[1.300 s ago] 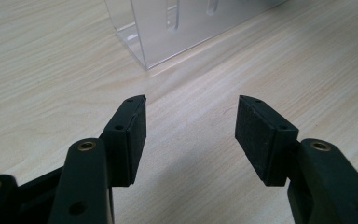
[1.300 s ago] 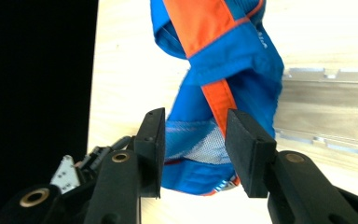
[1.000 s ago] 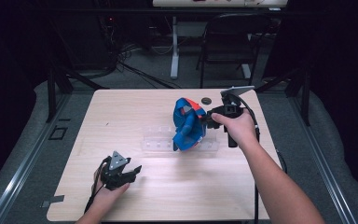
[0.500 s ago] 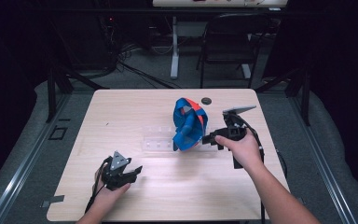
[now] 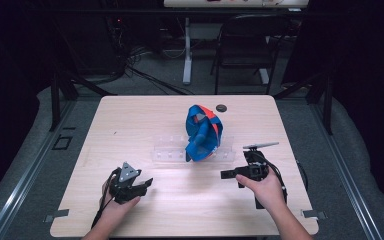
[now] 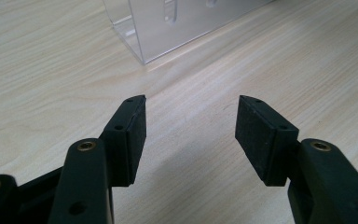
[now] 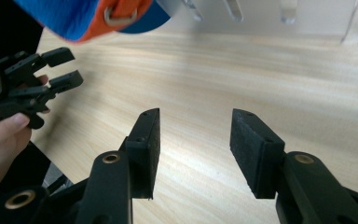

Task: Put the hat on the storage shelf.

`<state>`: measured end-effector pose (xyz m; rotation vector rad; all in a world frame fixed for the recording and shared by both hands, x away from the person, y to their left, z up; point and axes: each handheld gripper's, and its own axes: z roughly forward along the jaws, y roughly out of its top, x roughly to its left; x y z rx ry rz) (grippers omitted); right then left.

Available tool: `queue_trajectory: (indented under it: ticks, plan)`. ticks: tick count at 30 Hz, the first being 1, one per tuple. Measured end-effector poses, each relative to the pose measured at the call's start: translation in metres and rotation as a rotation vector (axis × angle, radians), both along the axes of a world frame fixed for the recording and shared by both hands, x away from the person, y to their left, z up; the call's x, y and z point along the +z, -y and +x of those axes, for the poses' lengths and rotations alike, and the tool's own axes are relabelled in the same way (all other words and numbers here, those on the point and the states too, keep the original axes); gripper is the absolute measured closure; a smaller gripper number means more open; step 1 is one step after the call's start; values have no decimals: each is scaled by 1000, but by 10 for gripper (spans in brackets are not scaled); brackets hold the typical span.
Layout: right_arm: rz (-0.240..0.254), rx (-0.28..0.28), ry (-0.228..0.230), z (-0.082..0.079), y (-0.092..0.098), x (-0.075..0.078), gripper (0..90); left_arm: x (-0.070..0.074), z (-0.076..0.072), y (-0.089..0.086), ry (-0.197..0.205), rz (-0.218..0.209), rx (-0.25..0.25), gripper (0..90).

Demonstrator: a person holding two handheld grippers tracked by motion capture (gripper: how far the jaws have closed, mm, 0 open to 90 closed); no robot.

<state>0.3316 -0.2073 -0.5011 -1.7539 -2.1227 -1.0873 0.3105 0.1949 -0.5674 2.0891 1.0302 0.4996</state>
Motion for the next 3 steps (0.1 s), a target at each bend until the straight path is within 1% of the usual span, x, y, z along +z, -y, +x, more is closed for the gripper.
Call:
queue_trajectory:
  ticks: [1, 2, 3]
  plan:
    - [28, -1, 7, -4, 3, -4, 534, 0, 0, 0, 0, -1, 0, 437]
    - [68, -7, 10, -9, 8, -10, 535, 0, 0, 0, -1, -2, 1, 437]
    - [93, -5, 19, -12, 11, -13, 535, 0, 0, 0, -3, -3, 1, 437]
